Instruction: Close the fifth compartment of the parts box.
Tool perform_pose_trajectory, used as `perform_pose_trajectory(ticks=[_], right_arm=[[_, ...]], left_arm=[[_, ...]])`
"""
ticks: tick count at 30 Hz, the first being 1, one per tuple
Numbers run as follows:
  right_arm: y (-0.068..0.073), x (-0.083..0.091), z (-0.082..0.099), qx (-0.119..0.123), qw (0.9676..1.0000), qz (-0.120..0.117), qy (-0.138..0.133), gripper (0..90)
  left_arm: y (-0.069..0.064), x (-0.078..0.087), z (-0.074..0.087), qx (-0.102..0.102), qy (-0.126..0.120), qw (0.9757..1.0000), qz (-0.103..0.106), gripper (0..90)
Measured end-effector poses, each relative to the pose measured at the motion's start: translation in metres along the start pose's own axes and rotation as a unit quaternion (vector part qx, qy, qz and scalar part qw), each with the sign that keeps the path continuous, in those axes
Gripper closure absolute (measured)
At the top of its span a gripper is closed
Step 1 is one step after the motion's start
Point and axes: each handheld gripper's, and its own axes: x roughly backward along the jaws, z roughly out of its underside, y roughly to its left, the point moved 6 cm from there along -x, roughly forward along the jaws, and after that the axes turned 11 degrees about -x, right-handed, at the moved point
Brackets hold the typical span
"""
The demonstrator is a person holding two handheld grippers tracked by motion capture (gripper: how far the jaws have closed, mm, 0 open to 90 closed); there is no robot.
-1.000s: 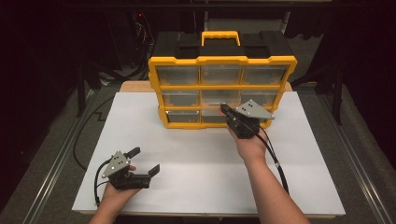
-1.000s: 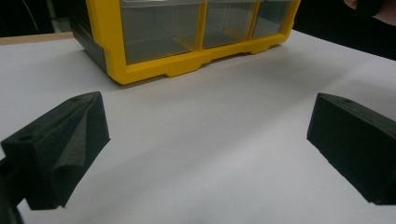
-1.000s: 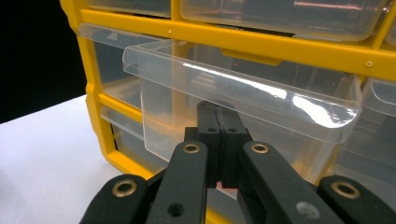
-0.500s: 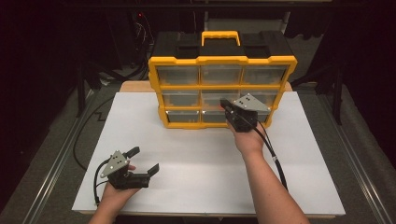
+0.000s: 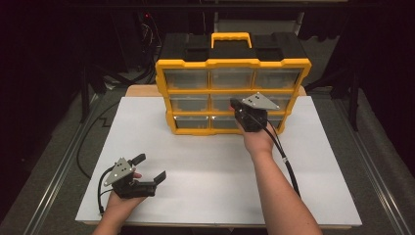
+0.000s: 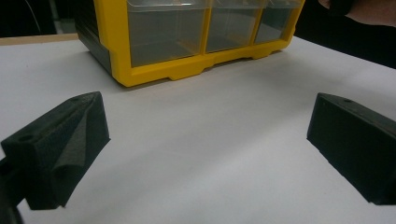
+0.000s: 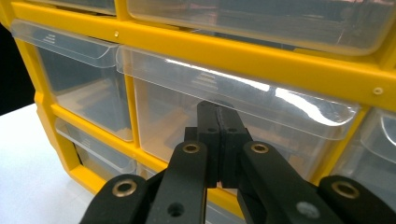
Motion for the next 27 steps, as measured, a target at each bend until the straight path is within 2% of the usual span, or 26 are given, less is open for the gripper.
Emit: perform_pose_trajectory(ticks=[15, 27], right_arm=[[0.0, -0.001, 0.0, 0.002, 1.0, 0.002, 0.001, 90.0], [0.006, 0.021, 0.002, 0.001, 0.9998, -0.018, 0.0, 90.0]], left_arm=[[0.0, 0.0, 0.0, -0.001, 0.001, 1.0, 0.0, 0.3], [-0.001, -0.002, 0.0, -0.001, 0.003, 1.0, -0.001, 0.3]])
